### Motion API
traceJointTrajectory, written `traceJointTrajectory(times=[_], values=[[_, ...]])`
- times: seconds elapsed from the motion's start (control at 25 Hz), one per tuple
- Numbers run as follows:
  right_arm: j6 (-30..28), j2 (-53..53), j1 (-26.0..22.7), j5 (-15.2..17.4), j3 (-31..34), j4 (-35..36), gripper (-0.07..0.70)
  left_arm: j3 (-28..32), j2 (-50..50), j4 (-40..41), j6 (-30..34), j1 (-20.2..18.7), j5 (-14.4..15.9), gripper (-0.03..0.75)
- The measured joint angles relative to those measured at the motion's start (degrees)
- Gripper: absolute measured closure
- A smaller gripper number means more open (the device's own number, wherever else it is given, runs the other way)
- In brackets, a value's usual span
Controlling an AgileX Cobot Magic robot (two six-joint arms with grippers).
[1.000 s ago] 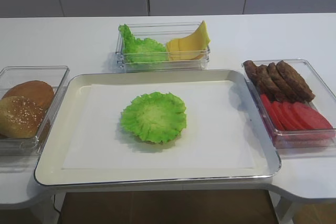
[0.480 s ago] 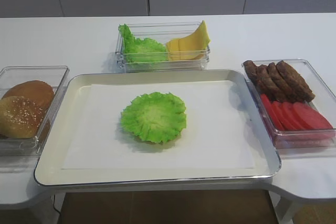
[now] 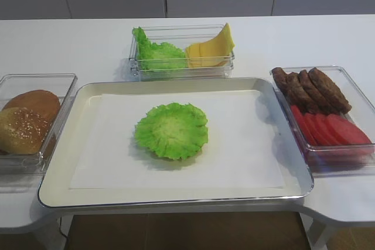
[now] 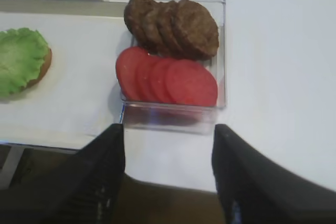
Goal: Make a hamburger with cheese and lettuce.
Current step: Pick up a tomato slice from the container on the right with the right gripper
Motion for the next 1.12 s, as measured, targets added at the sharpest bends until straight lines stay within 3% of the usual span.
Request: traceJointTrajectory(times=[0.16,0.24,0.4,0.68,0.88,1.12], values=[[-4.2,6.7,0.0,-6.4,-0.9,4.2,0.211,0.0,0.0,0.0,0.0,0.0,0.0,0.373],[-4.2,10.1,0.0,-6.9,-1.6,5.8,0.211,0.0,0.0,0.0,0.0,0.0,0.0,0.373],[1.2,17.4,0.0,-6.8,-3.0,6.8,0.211,0.0,0.0,0.0,0.0,0.0,0.0,0.373],[6.5,27.1,0.0,-3.9,-7.8,8.8,0.211,0.0,0.0,0.0,0.0,0.0,0.0,0.373],[7.7,34.4,0.4,0.7,-13.3,10.4,0.212,0.0,0.0,0.0,0.0,0.0,0.0,0.373],[16.4,44.3,9.9,6.0,-21.4,2.7,0.211,0.0,0.0,0.0,0.0,0.0,0.0,0.373]])
